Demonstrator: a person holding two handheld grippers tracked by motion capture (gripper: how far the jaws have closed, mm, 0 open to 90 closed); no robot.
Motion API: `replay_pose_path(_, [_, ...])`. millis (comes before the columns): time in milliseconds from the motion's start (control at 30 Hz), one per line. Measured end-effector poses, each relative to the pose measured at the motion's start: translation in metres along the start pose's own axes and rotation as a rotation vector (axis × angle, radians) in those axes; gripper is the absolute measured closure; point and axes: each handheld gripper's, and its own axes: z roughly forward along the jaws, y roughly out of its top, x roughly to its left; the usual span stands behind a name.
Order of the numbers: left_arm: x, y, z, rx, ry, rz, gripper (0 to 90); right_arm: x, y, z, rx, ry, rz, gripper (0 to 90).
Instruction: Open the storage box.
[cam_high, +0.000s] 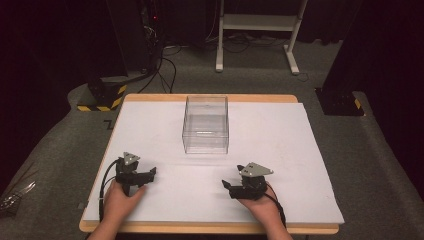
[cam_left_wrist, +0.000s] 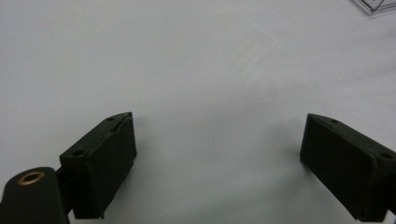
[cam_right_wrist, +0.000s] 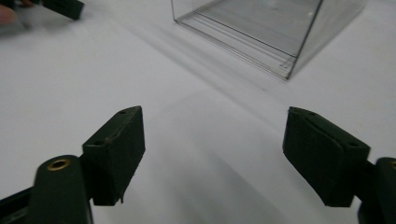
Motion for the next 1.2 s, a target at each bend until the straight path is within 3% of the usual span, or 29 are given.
replay_pose_path(200, [0.0,0.0,0.0,0.0,0.0,-0.001,11.0,0.006,0.008,0.006,-0.013,-0.013,-0.01,19.1])
replay_pose_path(400, [0.0,0.0,0.0,0.001,0.0,0.002,11.0,0.004,0.022,0.011,-0.026,-0.031,0.009,19.8])
replay_pose_path(600, [0.0,0.0,0.0,0.0,0.0,0.0,10.9,0.003,0.036,0.021,-0.03,-0.019,0.021,20.1])
replay_pose_path(933, [0.0,0.0,0.0,0.0,0.0,0.0,10.9,0.002,0.054,0.035,-0.063,-0.038,0.009,28.5])
replay_pose_path(1200, [0.0,0.0,0.0,0.0,0.0,0.0,10.9,0.001,0.065,0.046,-0.075,-0.028,0.028,34.4])
